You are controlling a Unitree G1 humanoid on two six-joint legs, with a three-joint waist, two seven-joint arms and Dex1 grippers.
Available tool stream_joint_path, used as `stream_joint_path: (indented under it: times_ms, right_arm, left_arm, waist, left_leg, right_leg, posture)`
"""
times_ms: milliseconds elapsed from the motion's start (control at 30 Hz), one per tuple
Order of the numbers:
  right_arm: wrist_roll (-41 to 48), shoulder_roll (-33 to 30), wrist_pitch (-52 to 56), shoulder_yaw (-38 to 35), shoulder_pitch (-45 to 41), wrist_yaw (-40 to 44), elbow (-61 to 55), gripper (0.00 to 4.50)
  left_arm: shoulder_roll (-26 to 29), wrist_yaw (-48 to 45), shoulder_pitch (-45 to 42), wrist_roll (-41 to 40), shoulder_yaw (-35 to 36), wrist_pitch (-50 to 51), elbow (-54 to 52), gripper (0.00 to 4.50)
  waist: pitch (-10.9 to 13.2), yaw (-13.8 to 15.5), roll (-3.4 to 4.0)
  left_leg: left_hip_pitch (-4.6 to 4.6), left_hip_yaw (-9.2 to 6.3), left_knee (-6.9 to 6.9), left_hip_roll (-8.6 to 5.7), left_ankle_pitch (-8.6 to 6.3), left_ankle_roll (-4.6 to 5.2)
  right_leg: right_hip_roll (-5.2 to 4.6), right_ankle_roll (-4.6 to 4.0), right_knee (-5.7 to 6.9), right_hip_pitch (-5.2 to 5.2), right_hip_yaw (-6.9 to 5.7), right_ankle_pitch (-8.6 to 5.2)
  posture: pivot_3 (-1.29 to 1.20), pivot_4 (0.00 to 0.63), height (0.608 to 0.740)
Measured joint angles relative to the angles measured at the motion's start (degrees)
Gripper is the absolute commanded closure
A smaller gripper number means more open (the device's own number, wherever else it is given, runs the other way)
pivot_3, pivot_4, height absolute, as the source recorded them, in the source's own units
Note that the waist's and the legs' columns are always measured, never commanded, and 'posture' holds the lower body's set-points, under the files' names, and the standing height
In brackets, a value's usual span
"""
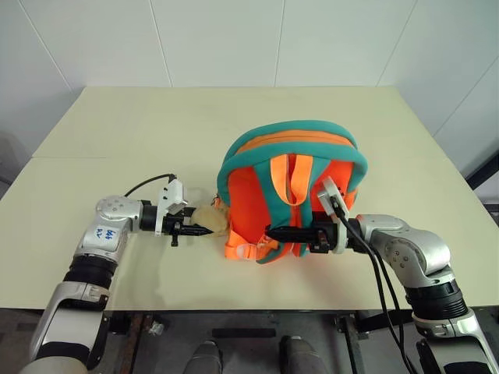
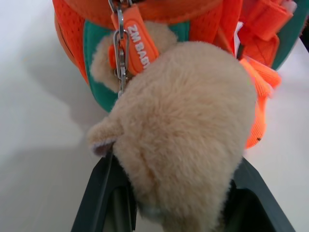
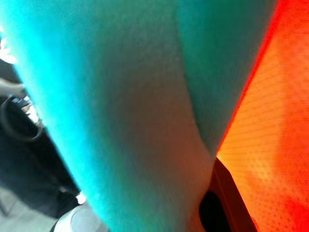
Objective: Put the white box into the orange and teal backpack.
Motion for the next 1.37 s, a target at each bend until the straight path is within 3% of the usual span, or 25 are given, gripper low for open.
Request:
stream_joint_path:
  times_ms: [167, 200, 300, 533, 600, 833, 1067, 1367]
  right_arm:
    - [0.70, 0.17, -0.37, -1.62, 2.04, -2.66, -0.94, 4.38]
    - [0.68, 0.28, -1.07, -2.01, 2.26, -3.42, -1.57, 4.03]
    - [0.60, 0.26, -3.09, -3.72, 2.35, -5.10, -2.90, 3.15]
    - [-0.83, -7.91, -7.63, -10.00, 7.23, -4.80, -7.08, 0.76]
    - [-1.56, -10.93, -8.95, -12.23, 9.43, -4.49, -7.78, 0.09]
    - [-6.29, -17.56, -16.57, -16.60, 17.30, -0.66, -5.86, 0.04]
    - [-13.34, -18.41, -28.97, -20.22, 17.33, -0.18, 9.75, 0.04]
    - [-15.60, -18.45, -33.96, -21.03, 17.08, -0.53, 12.03, 0.04]
  left_arm:
    - [0.81, 1.37, 5.12, -0.58, 1.64, 1.03, -7.23, 2.93]
    - [1.24, 1.64, 6.11, -0.55, 1.95, 1.01, -8.98, 2.94]
    - [2.17, 3.42, 7.45, -0.59, 2.59, 2.27, -12.97, 2.21]
    - [7.26, 7.04, 10.39, -1.60, 8.23, 5.77, -21.05, 0.00]
    - [8.52, 7.96, 12.39, -1.68, 10.39, 6.05, -22.25, 0.00]
    - [9.19, 9.41, 20.44, -4.19, 14.07, 8.49, -27.02, 0.00]
    - [6.79, 13.75, 20.77, -6.01, 16.00, 7.40, -29.00, 0.00]
    - [6.46, 13.85, 21.86, -8.40, 16.00, 8.47, -29.37, 0.00]
  waist:
    - [0.00, -0.25, 0.00]
    - [0.00, -0.43, 0.01]
    - [0.01, -0.58, 0.00]
    - [0.02, -0.63, 0.01]
    - [0.02, -0.74, 0.02]
    - [0.03, -0.65, 0.01]
    - [0.03, -0.65, 0.01]
    - [0.04, -0.72, 0.03]
  left_leg:
    - [-0.04, 0.00, -0.06, 0.00, -0.01, 0.00]
    - [-0.05, 0.00, -0.08, 0.00, -0.01, 0.00]
    - [-0.07, 0.00, -0.08, 0.01, -0.01, 0.00]
    - [-0.13, 0.02, -0.16, 0.02, -0.08, 0.04]
    - [-0.11, 0.08, -0.17, 0.04, -0.12, 0.07]
    - [-0.14, 0.13, -0.14, 0.06, -0.15, 0.07]
    - [-0.12, 0.19, -0.10, 0.06, -0.10, 0.10]
    - [-0.09, 0.20, -0.13, 0.09, -0.11, 0.10]
  right_leg:
    - [0.00, 0.00, 0.01, -0.06, 0.00, 0.00]
    - [-0.01, 0.00, 0.01, -0.08, 0.00, 0.00]
    - [0.00, 0.00, 0.00, -0.10, 0.00, 0.00]
    - [0.00, -0.02, -0.16, -0.14, 0.00, -0.02]
    - [0.00, -0.03, -0.21, -0.14, 0.00, -0.03]
    - [-0.01, -0.05, -0.38, -0.10, 0.00, -0.04]
    - [-0.01, -0.33, -0.60, 0.01, 0.03, -0.08]
    - [0.01, -0.09, -0.58, 0.00, 0.03, 0.04]
  posture:
    - [0.00, 0.150, 0.740]
    - [0.00, 0.150, 0.740]
    - [0.00, 0.150, 0.740]
    - [0.00, 0.150, 0.740]
    - [0.00, 0.150, 0.740]
    - [0.00, 0.150, 0.740]
    - [0.00, 0.150, 0.740]
    - [0.00, 0.150, 0.740]
